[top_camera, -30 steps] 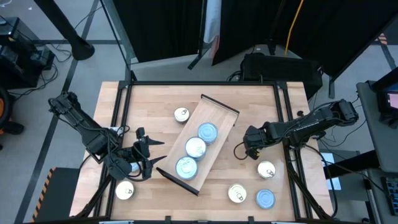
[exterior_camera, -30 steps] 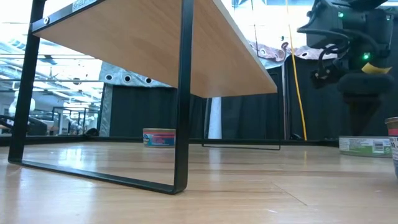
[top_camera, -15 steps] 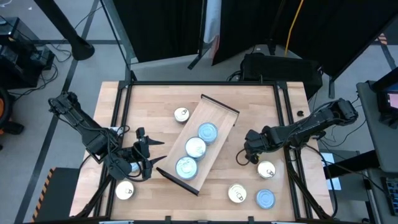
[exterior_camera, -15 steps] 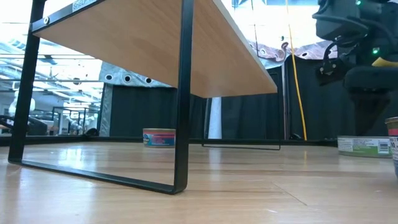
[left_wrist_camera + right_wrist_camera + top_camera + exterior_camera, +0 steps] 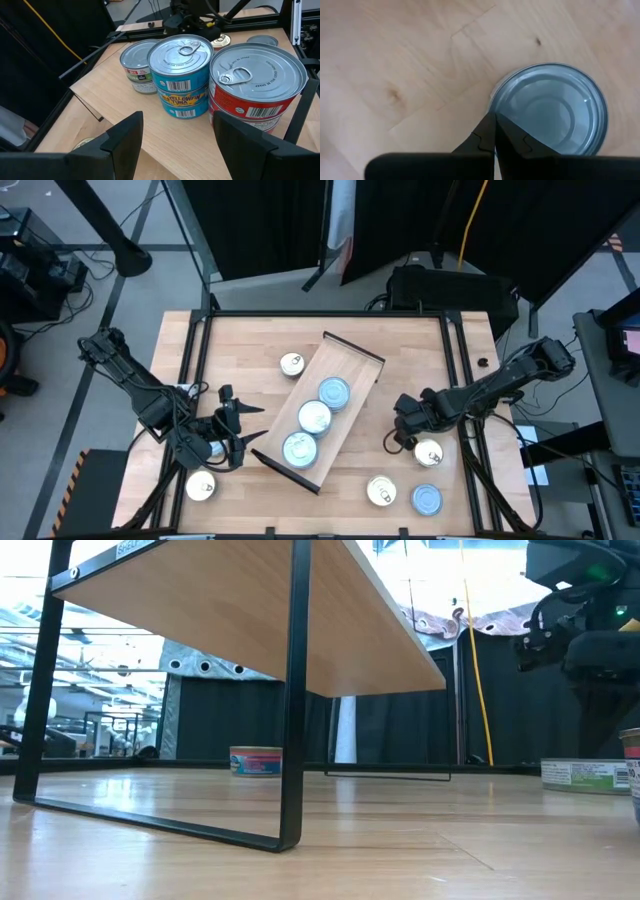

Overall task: Stack canned seafood by type on shelf
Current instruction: Stack the green tuna can on top of the other green tuna can on the shelf

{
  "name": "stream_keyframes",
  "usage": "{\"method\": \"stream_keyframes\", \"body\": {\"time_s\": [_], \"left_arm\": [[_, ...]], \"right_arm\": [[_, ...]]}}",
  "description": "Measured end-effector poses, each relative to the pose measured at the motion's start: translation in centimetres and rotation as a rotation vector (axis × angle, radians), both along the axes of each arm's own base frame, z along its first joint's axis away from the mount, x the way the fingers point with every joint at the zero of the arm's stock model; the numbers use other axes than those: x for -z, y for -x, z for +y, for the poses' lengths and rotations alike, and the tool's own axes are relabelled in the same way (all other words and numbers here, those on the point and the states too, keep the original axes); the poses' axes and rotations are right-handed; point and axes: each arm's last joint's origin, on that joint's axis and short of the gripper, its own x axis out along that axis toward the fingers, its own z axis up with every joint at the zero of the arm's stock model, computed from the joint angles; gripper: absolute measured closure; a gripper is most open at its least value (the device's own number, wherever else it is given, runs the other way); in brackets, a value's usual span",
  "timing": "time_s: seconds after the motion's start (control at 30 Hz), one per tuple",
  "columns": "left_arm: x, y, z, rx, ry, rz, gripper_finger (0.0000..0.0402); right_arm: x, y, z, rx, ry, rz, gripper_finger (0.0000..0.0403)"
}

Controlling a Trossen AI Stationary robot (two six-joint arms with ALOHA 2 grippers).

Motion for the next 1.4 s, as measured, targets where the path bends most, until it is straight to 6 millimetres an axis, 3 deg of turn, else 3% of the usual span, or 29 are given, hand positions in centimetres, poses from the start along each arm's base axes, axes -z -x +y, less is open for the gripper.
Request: {"method": "stream_keyframes", "body": {"time_s": [0.4, 1.4], "left_arm": [[0.0, 0.0, 0.0, 0.000, 0.000, 0.000, 0.0162], [0.0, 0.0, 0.0, 0.000, 0.000, -0.001, 0.0162]], "right_arm": [[-1.3, -0.8, 0.4, -0.022, 0.017, -0.053, 0.0403], [1.4, -1.7, 0.8, -0.039, 0.056, 0.035, 0.0403]]}}
